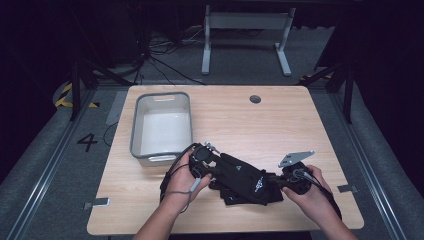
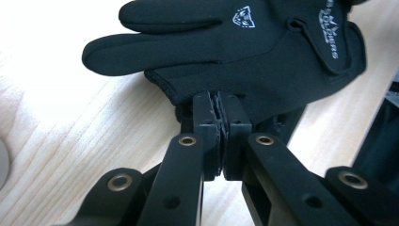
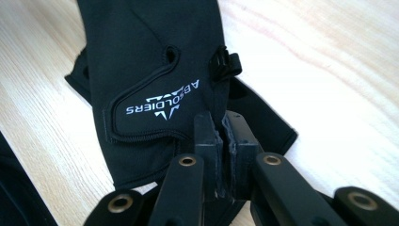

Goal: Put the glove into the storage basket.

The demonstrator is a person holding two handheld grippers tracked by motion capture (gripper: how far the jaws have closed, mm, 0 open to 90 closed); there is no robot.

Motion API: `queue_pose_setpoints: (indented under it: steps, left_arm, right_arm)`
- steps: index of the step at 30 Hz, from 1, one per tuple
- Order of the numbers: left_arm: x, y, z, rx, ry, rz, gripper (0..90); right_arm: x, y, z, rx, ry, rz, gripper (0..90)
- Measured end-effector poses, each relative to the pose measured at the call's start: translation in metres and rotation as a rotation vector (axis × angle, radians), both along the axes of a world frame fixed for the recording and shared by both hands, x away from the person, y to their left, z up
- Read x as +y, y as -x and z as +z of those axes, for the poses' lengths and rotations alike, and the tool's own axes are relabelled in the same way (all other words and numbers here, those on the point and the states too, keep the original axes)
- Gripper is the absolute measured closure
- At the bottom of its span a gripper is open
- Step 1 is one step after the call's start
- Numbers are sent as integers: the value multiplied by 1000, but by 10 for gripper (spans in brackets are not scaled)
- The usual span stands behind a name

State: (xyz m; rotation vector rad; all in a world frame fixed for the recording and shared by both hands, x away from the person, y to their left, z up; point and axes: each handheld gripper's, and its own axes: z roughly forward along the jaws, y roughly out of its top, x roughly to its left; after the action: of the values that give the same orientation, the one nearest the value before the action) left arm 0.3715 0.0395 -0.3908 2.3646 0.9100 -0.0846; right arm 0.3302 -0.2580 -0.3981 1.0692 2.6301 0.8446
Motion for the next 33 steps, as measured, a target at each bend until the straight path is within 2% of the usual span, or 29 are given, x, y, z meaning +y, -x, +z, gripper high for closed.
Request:
queue_pose_setpoints:
  steps: [3,9,16,24,33]
  left_arm:
    - [2,8,8,-17,14,-4,876]
    - [-3,18,12,-19,6,-26,876]
    - [-10,30,14,-24,-7,-60,876]
    - [-18,40,12,-1,-19,-89,875]
    - [-26,42,6,34,-27,-130,875]
  right_arm:
    - [-4,-2,6,-9,-12,-7,856]
    - [-11,-7,13,-26,-27,-14,856]
    - [-16,-12,14,-27,-23,-22,856]
    - [-15,-20,11,-22,-18,-15,856]
    - [-17,-26,6,-11,-12,-19,856]
